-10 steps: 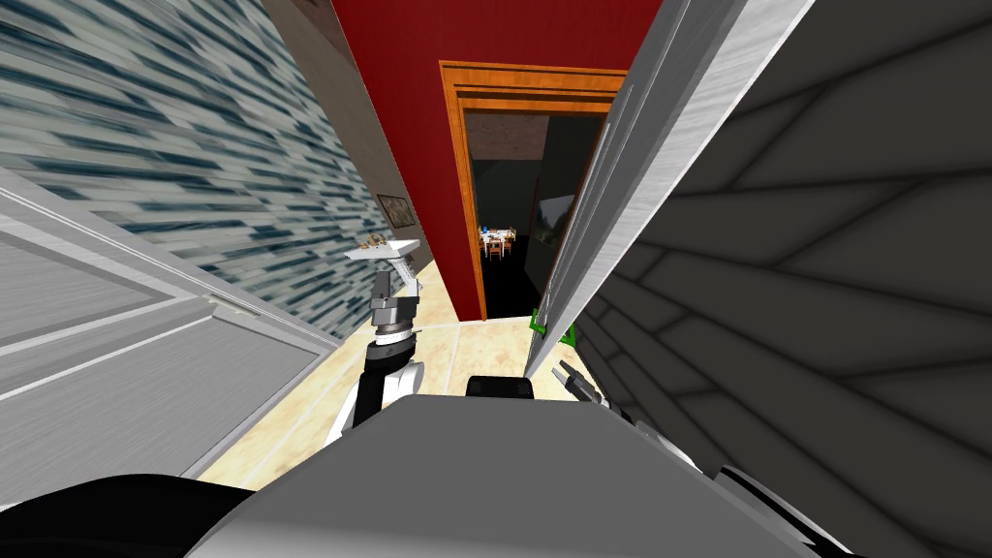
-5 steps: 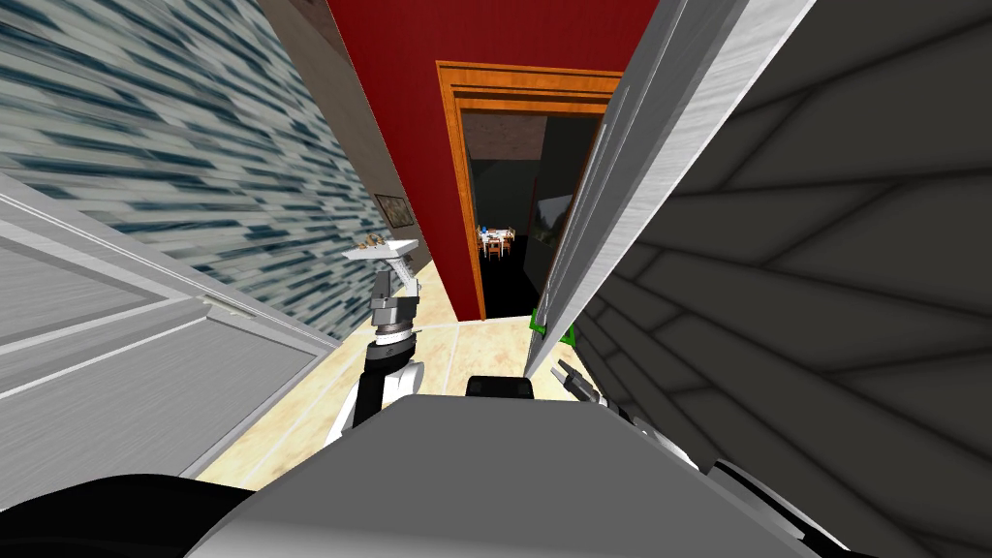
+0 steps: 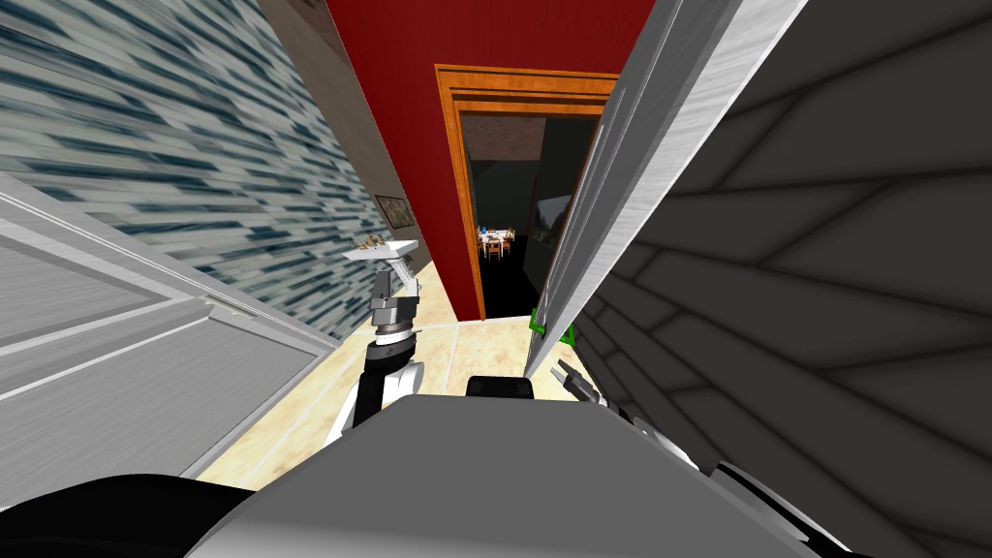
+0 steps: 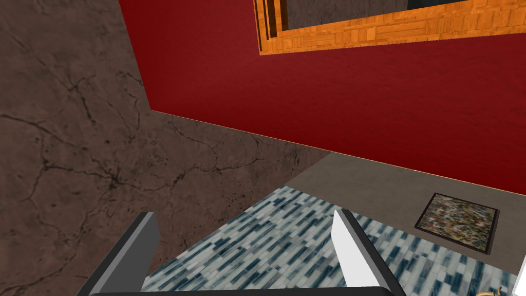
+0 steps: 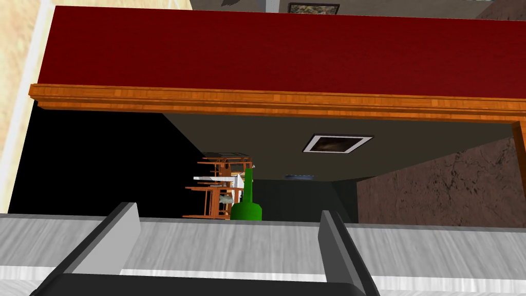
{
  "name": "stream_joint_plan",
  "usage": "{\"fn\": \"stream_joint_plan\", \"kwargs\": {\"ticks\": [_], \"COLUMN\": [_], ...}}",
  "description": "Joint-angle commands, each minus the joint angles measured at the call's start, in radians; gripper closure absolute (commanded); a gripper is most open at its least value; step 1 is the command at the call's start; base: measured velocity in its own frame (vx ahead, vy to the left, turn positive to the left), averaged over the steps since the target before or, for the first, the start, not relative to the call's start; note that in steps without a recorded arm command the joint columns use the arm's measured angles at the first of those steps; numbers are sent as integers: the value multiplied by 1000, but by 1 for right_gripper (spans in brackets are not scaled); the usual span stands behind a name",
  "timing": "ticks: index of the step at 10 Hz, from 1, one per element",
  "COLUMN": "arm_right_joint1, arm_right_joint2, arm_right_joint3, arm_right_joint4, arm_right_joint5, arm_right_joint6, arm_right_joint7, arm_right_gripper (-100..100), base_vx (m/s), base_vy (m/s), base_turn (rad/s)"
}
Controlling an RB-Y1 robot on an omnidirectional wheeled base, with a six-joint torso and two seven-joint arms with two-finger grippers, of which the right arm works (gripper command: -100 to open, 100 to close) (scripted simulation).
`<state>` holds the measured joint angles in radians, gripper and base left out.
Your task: Pull the door open
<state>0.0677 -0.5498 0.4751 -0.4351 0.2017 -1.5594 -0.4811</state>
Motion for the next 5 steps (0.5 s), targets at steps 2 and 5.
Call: {"fn": "stream_joint_plan", "kwargs": {"ticks": [2,5], "arm_right_joint1": [0,-5], "arm_right_joint2": [0,2], "arm_right_joint3": [0,4], "arm_right_joint4": [0,0], "arm_right_joint5": [0,3], "arm_right_joint6": [0,5], "arm_right_joint7": [0,0], "arm_right_gripper": [-100,-100], "base_vx": [1,25], "base_vy": [2,48], "base_turn": [-5,-20]}}
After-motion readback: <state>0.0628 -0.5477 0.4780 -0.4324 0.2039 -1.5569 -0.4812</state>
